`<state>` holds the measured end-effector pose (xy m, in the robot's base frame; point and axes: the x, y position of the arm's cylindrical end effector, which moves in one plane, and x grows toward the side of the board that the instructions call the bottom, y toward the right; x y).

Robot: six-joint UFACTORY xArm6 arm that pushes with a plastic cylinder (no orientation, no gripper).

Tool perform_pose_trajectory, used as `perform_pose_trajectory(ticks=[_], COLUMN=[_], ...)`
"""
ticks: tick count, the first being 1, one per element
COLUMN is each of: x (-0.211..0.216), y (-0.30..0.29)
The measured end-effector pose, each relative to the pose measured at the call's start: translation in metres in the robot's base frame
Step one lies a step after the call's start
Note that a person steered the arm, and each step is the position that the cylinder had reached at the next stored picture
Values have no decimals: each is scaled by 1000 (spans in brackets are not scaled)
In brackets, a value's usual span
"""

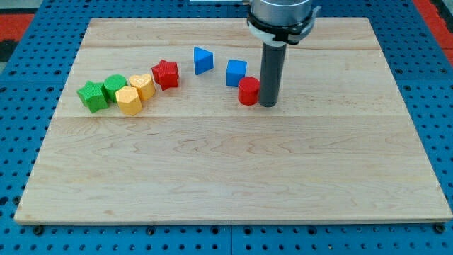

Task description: Nudge the red circle below the blue cube

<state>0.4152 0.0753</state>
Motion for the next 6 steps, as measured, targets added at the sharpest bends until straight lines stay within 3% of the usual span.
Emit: perform_pose_trajectory(ticks=[1,2,5,6], x=[-3,-11,-9,7], y=[34,31,-50,-50])
